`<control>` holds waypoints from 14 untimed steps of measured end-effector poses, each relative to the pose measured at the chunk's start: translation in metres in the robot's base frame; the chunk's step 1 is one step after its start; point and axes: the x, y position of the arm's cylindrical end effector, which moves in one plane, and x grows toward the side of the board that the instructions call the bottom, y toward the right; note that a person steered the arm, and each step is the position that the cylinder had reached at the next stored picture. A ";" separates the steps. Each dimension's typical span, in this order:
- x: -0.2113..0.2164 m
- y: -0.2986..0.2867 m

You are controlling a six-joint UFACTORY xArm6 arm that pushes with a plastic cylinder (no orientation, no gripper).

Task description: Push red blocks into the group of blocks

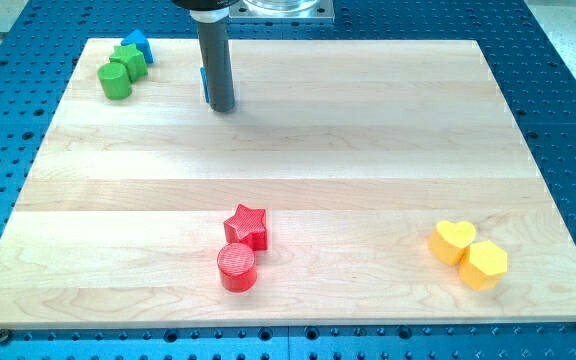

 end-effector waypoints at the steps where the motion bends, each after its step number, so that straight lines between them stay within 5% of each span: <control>1: -0.019 0.014; 2: -0.045 -0.048; 3: -0.030 -0.033; 5: 0.169 0.125; 6: 0.250 0.121; 7: 0.283 0.024; 8: 0.272 -0.030; 9: 0.247 -0.022; 11: 0.283 0.010; 12: 0.239 0.017; 14: 0.287 0.024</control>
